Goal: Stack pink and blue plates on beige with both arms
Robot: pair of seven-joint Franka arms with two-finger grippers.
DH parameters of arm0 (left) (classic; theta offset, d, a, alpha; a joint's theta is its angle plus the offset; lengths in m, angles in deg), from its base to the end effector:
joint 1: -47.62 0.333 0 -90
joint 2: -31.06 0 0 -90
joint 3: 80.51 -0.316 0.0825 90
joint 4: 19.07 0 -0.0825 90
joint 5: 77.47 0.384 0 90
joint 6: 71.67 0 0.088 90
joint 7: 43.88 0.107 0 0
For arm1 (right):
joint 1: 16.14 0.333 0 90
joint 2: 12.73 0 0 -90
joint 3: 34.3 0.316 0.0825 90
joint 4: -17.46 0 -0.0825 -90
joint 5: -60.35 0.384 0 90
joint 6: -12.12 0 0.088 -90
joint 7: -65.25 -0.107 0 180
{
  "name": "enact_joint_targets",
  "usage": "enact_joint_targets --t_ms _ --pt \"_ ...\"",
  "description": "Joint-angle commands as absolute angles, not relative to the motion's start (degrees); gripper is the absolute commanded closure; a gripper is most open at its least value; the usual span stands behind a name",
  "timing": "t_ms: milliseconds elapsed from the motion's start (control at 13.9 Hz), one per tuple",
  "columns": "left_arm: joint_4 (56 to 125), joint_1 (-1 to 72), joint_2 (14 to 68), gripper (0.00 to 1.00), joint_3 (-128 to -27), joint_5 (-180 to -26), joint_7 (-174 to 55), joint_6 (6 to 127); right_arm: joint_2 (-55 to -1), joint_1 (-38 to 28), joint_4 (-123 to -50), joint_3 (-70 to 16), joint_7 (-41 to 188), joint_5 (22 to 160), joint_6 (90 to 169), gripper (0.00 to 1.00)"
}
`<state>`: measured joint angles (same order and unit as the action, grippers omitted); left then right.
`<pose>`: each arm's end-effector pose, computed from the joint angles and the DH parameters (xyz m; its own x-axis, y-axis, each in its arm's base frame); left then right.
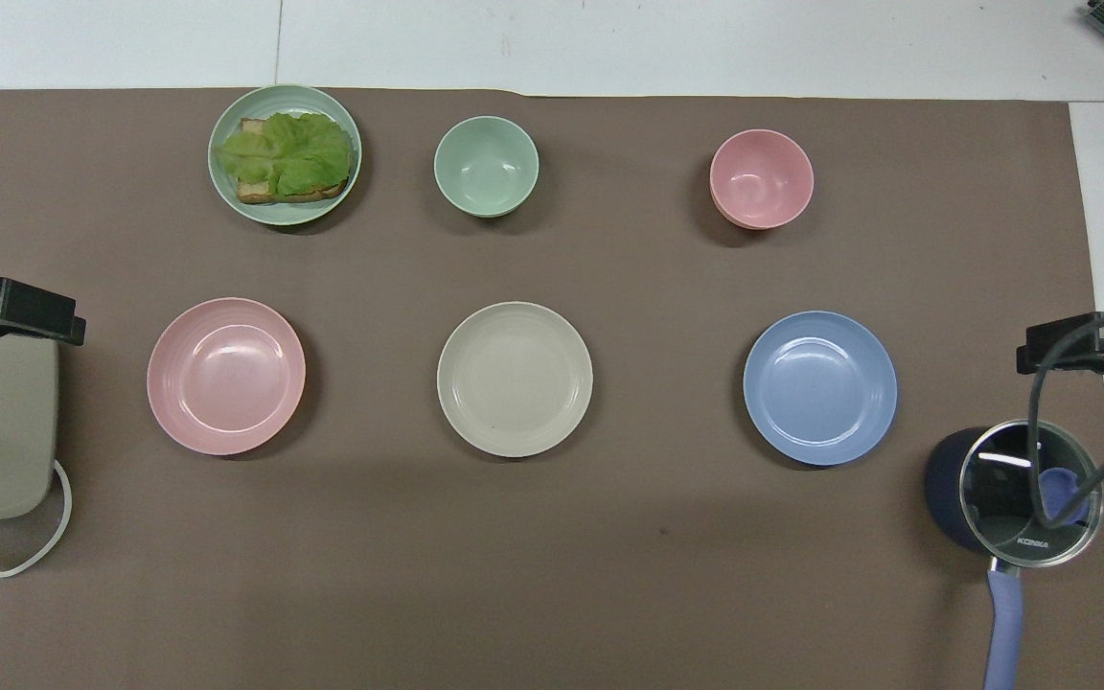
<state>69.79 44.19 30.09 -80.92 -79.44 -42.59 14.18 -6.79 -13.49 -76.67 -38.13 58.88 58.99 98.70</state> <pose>0.5410 -0.0324 0.6369 0.9964 -0.0776 -0.0348 -0.0764 -0.9965 0.0353 0.5154 -0.0152 0.6409 0.9909 -0.1322 -0.0263 -0.1317 -0.9911 0.0198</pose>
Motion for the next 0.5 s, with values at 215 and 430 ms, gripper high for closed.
enact_joint_targets --t_ms 215,430 --pt "70.75 44.1 28.87 0.0 -80.95 -78.44 -41.85 13.5 -5.61 -14.2 -77.99 -37.99 60.5 59.56 99.14 0.0" --pt "75.29 44.37 26.42 0.0 -81.12 -78.53 -43.34 15.16 -5.61 -14.2 -77.99 -37.99 60.5 59.56 99.14 0.0"
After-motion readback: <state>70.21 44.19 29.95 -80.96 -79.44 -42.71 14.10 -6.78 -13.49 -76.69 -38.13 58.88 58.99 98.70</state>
